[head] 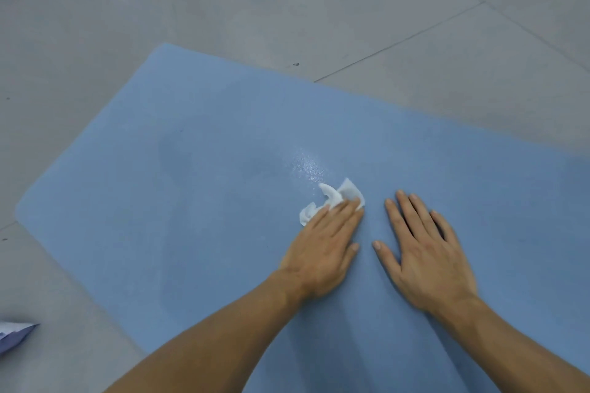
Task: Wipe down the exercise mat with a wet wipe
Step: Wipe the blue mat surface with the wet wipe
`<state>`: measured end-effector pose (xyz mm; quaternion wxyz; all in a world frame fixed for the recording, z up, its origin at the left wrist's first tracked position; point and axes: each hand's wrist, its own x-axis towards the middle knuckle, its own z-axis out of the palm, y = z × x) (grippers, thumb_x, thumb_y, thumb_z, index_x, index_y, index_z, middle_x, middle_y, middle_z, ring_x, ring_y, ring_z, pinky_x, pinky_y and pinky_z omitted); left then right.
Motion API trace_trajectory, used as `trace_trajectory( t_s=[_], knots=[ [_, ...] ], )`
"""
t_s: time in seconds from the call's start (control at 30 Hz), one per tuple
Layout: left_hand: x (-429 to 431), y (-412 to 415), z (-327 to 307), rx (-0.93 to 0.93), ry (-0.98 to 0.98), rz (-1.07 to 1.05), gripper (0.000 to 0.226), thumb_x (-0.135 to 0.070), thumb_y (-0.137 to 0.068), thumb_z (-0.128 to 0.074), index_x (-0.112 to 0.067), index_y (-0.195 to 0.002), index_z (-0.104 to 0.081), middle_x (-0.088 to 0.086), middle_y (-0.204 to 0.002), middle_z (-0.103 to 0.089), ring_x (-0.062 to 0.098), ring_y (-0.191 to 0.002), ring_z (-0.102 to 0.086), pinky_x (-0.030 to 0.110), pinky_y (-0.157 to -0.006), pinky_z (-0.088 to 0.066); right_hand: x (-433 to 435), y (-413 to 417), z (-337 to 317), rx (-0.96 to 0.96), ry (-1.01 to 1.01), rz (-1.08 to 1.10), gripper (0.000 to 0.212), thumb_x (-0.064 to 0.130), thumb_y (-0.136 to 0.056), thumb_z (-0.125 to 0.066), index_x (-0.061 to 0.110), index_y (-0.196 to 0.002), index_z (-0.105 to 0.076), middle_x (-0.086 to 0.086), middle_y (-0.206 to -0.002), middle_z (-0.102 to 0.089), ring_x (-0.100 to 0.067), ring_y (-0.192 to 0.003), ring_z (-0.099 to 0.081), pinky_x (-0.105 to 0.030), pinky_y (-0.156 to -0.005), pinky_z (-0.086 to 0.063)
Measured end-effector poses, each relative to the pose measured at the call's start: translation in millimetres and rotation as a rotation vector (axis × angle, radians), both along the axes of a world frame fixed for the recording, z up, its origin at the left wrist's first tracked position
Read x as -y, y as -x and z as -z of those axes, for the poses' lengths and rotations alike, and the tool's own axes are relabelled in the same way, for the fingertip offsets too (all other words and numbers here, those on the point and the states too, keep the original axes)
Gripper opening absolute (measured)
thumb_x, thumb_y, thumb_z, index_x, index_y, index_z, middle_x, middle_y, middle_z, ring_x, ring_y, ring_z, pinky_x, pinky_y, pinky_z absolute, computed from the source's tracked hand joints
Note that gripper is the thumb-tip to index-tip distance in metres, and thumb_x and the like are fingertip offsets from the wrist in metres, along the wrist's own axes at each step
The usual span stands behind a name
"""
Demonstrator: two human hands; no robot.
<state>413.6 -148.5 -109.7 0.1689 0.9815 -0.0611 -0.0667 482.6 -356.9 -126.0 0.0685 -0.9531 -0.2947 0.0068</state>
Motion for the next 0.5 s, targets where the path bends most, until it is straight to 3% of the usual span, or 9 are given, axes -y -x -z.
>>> trace_trajectory(
  t_s=[0.13,0.3,0.4,0.5],
  knots=[
    [-15.5,-0.5,-4.3,-0.012,-0.060,0.113,0.063,-0.044,-0.106,-0.027,-0.021,-0.164,-0.018,-0.006,-0.171,-0.013,0.011,-0.158,-0.002,0.029,-0.126,0.007,0.4,-1.4,0.7,-0.010,-0.020,-0.002,0.075,0.059,-0.099,-0.030,0.015,-0.160,-0.033,-0.003,-0.170,-0.022,-0.019,-0.157,-0.019,-0.045,-0.124,-0.024],
    [-69.8,0.0,-12.6,-0.020,-0.010,-0.206,0.067,-0.047,-0.104,-0.028,-0.014,-0.162,-0.023,0.003,-0.168,-0.025,0.023,-0.152,-0.029,0.035,-0.123,-0.022,5.2,-12.9,2.1,-0.027,-0.008,-0.025,0.077,0.063,-0.100,-0.027,0.018,-0.162,-0.027,0.001,-0.170,-0.017,-0.016,-0.158,-0.012,-0.043,-0.126,-0.016],
    [-107.2,2.5,-15.3,-0.038,-0.140,-0.280,0.073,-0.054,-0.101,-0.016,-0.013,-0.159,-0.031,0.005,-0.170,-0.020,0.023,-0.155,-0.023,0.037,-0.122,-0.023,4.8,-28.3,1.8,-0.028,0.002,0.019,0.077,0.063,-0.100,-0.025,0.016,-0.161,-0.029,-0.002,-0.170,-0.020,-0.018,-0.157,-0.016,-0.042,-0.126,-0.016],
    [-129.9,4.2,-10.6,-0.070,-0.126,-0.482,0.073,-0.061,-0.101,-0.022,-0.022,-0.163,-0.020,-0.003,-0.173,-0.004,0.016,-0.158,-0.005,0.036,-0.126,-0.013,8.6,-46.1,-0.1,-0.047,0.003,0.100,0.080,0.065,-0.099,-0.019,0.016,-0.162,-0.027,-0.003,-0.170,-0.019,-0.019,-0.158,-0.015,-0.043,-0.126,-0.017]
  ],
)
